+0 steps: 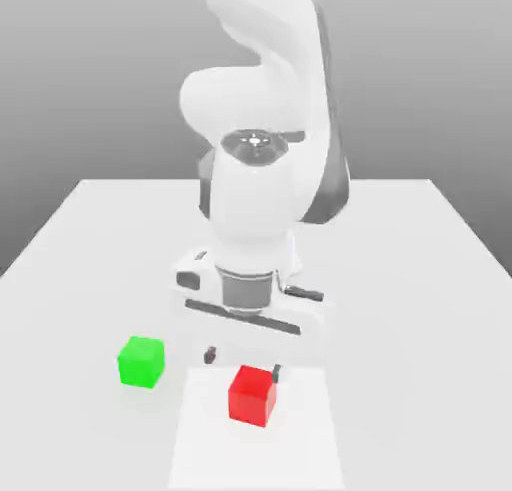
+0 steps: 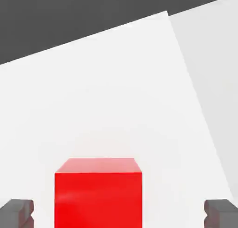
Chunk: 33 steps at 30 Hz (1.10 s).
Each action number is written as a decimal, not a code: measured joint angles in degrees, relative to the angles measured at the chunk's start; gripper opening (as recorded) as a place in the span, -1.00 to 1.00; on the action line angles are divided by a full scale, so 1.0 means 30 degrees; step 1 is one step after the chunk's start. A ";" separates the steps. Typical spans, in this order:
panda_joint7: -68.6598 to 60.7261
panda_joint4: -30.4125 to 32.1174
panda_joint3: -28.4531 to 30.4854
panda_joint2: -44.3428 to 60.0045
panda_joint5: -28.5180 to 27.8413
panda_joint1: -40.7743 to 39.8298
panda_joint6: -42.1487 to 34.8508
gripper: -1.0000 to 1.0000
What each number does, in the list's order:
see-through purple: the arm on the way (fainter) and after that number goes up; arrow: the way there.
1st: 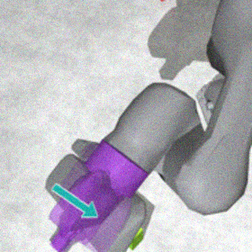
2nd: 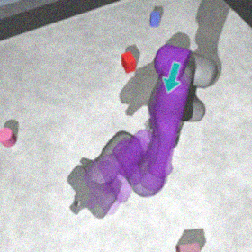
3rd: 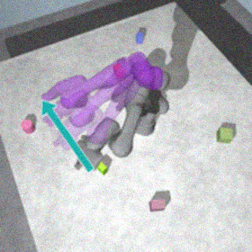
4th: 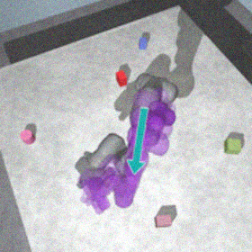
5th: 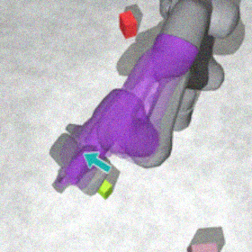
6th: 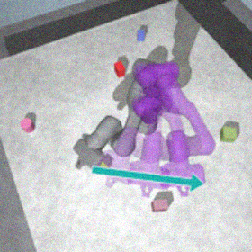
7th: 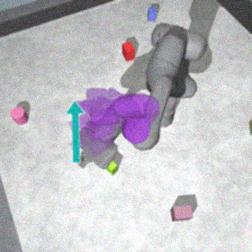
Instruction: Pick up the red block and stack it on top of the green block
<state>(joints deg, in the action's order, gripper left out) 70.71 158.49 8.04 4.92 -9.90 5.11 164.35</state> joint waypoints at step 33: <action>0.0241 -0.0204 -0.0554 0.1513 -0.0303 -0.0621 0.1152 -1.00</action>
<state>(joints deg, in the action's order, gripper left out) 71.44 157.87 6.37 9.46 -10.81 3.25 167.80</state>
